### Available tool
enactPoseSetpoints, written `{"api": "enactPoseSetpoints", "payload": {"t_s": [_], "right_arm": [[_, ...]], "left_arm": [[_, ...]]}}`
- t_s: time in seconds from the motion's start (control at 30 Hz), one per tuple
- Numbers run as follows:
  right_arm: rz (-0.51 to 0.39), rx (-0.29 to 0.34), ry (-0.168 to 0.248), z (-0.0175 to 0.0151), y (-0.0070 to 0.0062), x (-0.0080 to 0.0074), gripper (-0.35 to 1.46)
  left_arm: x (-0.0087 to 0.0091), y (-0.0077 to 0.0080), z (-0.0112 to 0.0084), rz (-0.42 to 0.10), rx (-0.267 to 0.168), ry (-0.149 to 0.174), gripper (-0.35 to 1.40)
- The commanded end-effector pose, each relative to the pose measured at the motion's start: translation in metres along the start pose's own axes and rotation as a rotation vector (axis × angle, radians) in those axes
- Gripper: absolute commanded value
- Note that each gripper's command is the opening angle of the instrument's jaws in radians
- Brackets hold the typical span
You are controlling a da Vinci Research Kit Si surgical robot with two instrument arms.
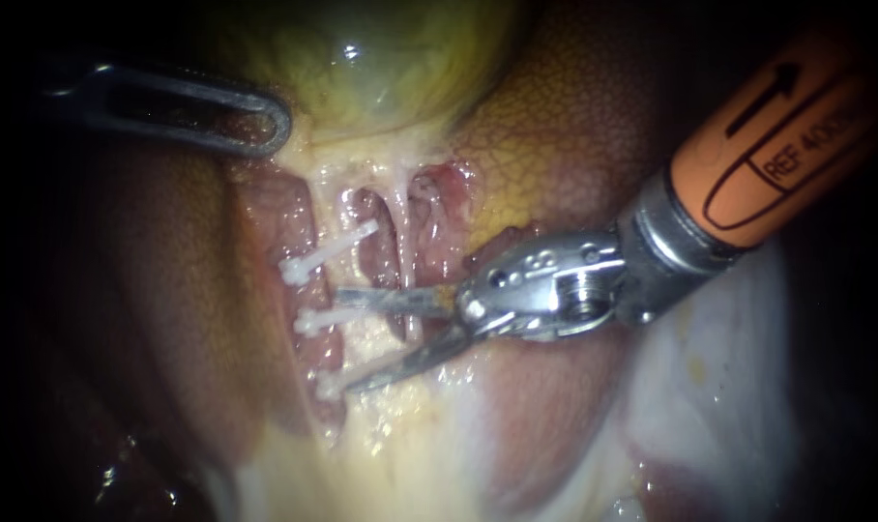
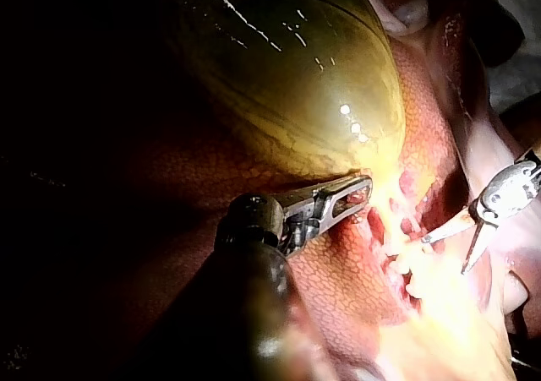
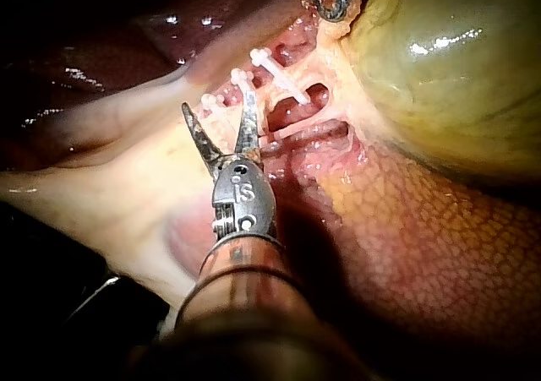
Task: Go to the cutting position left tube
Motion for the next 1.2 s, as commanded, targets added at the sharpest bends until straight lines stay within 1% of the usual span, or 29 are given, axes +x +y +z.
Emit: {"api": "enactPoseSetpoints", "payload": {"t_s": [0.03, 0.33, 0.5, 0.63, 0.73, 0.83, 0.9, 1.07, 1.13, 1.2], "right_arm": [[0.006, -0.001, 0.0, -0.0001, 0.0002, -0.0002, 1.02], [0.039, -0.003, -0.001, -0.0001, 0.0022, -0.0023, 1.02], [0.062, 0.0, -0.002, 0.0004, 0.004, -0.0044, 1.02], [0.076, 0.018, -0.004, 0.0008, 0.0052, -0.0054, 1.04], [0.09, 0.034, -0.004, 0.001, 0.0058, -0.0056, 1.04], [0.105, 0.051, 0.001, 0.0014, 0.0062, -0.0055, 1.04], [0.116, 0.062, 0.018, 0.0017, 0.0064, -0.0053, 1.04], [0.175, 0.131, 0.086, 0.003, 0.0069, -0.0047, 1.06], [0.181, 0.163, 0.102, 0.0033, 0.007, -0.0045, 1.06], [0.167, 0.199, 0.109, 0.0037, 0.0071, -0.0043, 1.04]], "left_arm": [[0.0, 0.0, 0.0, 0.0, 0.0, 0.0, -0.35], [0.0, 0.0, 0.0, 0.0, 0.0, 0.0, -0.35], [0.0001, 0.0, 0.0, 0.0, 0.0, 0.0, -0.35], [0.0001, 0.0001, 0.0001, 0.001, 0.0, 0.0, -0.35], [0.0001, 0.0001, 0.0001, 0.001, 0.0, 0.0, -0.35], [0.0001, 0.0001, 0.0001, 0.001, 0.0, 0.0, -0.35], [0.0001, 0.0002, 0.0001, 0.001, 0.0, 0.0, -0.35], [0.0002, 0.0002, 0.0001, 0.002, 0.0, 0.0, -0.35], [0.0002, 0.0002, 0.0001, 0.002, 0.0, 0.0, -0.35], [0.0002, 0.0002, 0.0002, 0.002, 0.0, 0.0, -0.35]]}}
